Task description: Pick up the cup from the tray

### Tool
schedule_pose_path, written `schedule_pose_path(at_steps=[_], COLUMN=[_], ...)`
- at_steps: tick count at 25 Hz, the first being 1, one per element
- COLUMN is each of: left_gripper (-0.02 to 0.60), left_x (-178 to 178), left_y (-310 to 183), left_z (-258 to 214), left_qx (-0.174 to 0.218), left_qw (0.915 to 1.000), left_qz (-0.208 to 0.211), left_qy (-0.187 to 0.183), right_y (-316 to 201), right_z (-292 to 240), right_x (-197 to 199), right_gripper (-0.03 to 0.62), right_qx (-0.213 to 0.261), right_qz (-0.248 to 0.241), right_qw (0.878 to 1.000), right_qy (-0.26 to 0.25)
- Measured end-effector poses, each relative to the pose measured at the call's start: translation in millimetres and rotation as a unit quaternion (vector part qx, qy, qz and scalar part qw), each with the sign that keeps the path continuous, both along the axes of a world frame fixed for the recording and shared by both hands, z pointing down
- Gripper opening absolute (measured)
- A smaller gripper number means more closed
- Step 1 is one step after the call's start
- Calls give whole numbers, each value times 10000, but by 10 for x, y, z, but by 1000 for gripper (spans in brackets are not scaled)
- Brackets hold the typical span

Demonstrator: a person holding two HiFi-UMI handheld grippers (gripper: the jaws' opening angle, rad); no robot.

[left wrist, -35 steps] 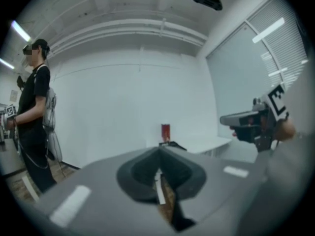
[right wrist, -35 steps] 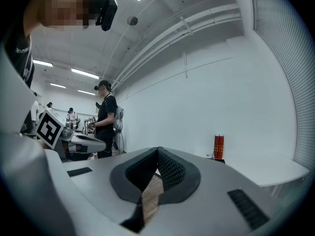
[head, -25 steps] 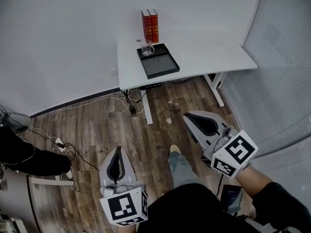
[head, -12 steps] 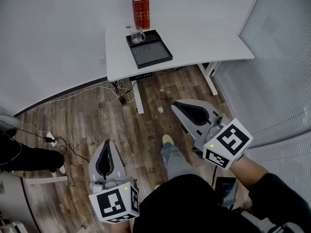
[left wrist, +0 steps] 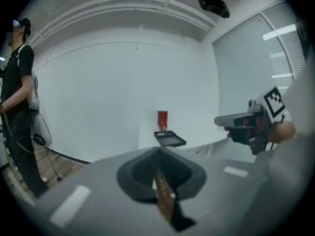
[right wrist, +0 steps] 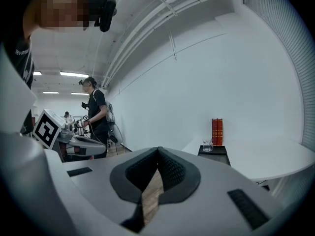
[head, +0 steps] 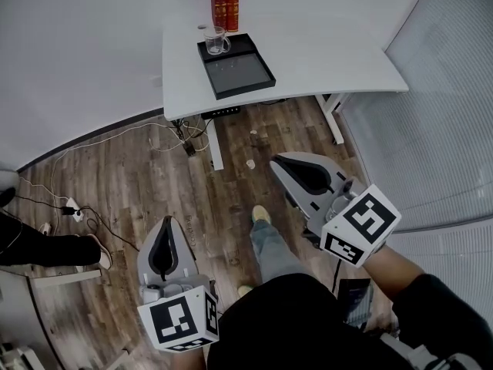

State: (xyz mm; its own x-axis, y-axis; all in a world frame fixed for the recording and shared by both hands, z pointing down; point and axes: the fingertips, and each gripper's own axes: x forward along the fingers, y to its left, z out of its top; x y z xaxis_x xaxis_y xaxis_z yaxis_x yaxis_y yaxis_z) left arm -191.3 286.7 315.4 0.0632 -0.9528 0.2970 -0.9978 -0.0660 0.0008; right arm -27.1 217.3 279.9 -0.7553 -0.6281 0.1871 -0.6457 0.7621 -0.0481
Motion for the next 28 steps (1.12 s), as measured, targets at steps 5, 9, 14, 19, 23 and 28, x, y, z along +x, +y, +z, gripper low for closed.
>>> schedule_pose_path(at_steps=[5,9,14,19,23,28], left_gripper=[3,3,3,3,3,3], left_x=[13,79,216,322,404,571], left_y=[-186,-402,-657,-938,-1156,-1505], left_z=[29,30,52,57,68,34], left_qx=[-45,-134,-225,-320,-437,-516], left_qw=[10000,9999,9997,9995,9990,9986], left_qz=[-62,-51,15,0,-11,46], left_qy=[4,-29,-8,-25,-42,-54], right_y=[-208,-437,-655,-966,-1196,-1557], right_z=[57,73,140,171,187,193], right_x=[10,51,149,222,250,429], right_gripper=[14,14,14,14,14,14], right_qx=[-54,-158,-280,-392,-458,-538], right_qz=[-58,-78,-97,-144,-221,-157], right_qw=[10000,9998,9995,9991,9986,9983], right_qy=[-29,-70,-57,-124,-138,-149])
